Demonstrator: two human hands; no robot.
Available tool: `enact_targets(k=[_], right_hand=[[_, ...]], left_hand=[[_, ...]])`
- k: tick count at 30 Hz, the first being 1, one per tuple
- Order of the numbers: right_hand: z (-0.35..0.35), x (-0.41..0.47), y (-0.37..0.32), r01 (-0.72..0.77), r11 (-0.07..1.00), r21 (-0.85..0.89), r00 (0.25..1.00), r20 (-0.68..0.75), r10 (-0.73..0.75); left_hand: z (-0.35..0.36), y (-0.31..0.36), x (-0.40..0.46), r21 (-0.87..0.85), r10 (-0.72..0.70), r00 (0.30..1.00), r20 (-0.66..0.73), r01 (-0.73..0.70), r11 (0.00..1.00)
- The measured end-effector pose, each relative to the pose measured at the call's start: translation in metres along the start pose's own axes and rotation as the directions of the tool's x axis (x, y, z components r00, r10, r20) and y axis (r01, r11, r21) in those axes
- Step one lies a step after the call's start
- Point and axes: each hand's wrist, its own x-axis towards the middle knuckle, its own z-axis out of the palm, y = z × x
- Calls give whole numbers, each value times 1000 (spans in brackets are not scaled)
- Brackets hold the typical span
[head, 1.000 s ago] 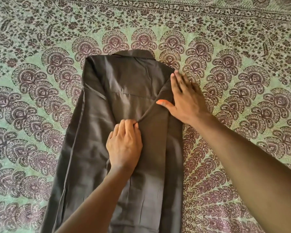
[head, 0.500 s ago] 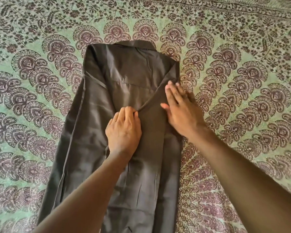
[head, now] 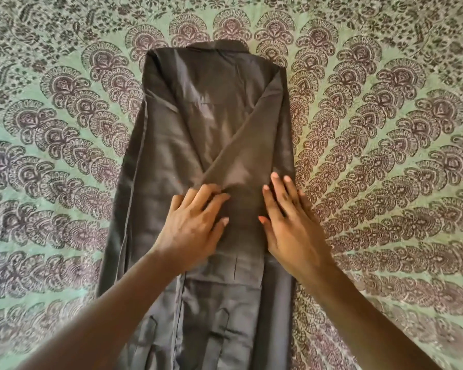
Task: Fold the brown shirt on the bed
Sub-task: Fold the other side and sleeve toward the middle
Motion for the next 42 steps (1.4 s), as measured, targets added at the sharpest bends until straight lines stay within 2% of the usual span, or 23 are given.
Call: enact_targets(k=[3,6,7,9,11,12,14,16,17,21,24,26,29,33,37,39,41,42], right_hand=[[-3,-26,-19,15,1000,-2,998,-55,-15],[3,-47,-42,167,986,-27,986,19,-166],[6,-53,-45,173,984,-35,984,37,-172],[7,-62,-47,92,996,-8,995,44,-91],[5,-69,-52,-7,1000,17,1000,20,6],[4,-75,-57,-25,999,27,1000,4,25],[8,-92,-72,31,999,41,999,-12,-30],[13,-115,-89,92,994,60,996,-1,-92],[15,-127,-95,73,994,75,997,14,-74],[6,-164,-113,-152,980,127,986,82,142],[2,-194,-137,-185,964,189,977,142,160],[0,-214,-155,-257,906,338,964,156,215],[1,-235,-173,-411,741,531,902,120,414],[-5,-252,-184,-458,596,660,824,64,563],[2,-267,-185,-452,524,722,807,80,585],[4,-272,-180,-418,563,713,832,51,553],[5,-273,-175,-342,714,611,889,-37,457],[6,-273,-173,-259,806,533,930,-88,357]], left_hand=[[-4,-10,-20,-24,27,989,143,-23,999],[-5,-9,-37,54,78,964,254,-95,994],[-5,-6,-42,82,78,960,270,-104,991],[-7,1,-50,123,28,964,263,-62,990],[-12,10,-61,156,-9,983,183,-20,988],[-12,16,-71,171,4,992,129,-26,985],[-10,26,-95,176,19,997,70,-32,984],[-8,36,-122,158,-18,998,67,7,987],[-7,40,-135,151,-41,997,67,30,988],[-11,49,-174,39,-66,989,135,62,997],[-15,47,-190,-164,-20,985,171,48,985],[-14,44,-197,-319,-18,985,169,72,945],[-10,39,-208,-438,-15,989,149,79,896],[-15,40,-219,-472,-40,986,161,113,874],[-16,46,-232,-426,-36,987,156,100,899],[-14,46,-240,-272,20,988,155,24,962],[-15,50,-247,-89,41,974,222,-22,996],[-15,51,-251,-23,30,967,253,-25,999]])
